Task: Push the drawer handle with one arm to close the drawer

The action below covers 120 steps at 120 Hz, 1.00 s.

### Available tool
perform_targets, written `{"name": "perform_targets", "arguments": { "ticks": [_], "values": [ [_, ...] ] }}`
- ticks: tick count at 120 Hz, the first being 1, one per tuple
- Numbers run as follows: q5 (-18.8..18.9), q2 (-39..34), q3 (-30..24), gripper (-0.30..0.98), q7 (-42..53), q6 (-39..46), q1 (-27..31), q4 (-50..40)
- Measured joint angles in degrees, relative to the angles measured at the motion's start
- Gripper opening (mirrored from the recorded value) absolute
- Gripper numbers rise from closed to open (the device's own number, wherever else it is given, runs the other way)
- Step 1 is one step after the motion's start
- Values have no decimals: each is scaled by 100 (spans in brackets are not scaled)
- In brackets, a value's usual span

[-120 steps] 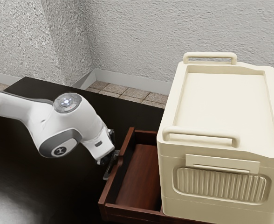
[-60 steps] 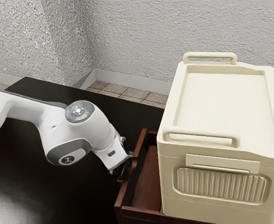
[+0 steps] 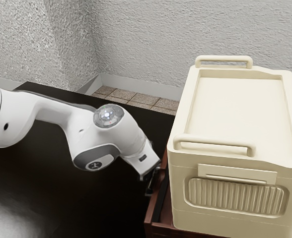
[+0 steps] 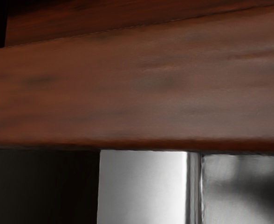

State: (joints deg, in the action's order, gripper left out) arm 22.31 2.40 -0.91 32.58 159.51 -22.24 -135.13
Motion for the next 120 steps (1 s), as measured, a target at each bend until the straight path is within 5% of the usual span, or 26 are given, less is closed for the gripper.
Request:
{"name": "perform_targets", "arguments": {
  "ticks": [55, 79, 88, 120],
  "values": [
    [174, 437, -414, -10, -28, 279, -83, 598],
    [14, -579, -80, -10, -530, -14, -12, 368],
    [-38, -1241, 123, -8, -1049, -616, 458, 448],
    [-1677, -1850, 415, 43, -3294, -3133, 2020, 1310]
  ]
}}
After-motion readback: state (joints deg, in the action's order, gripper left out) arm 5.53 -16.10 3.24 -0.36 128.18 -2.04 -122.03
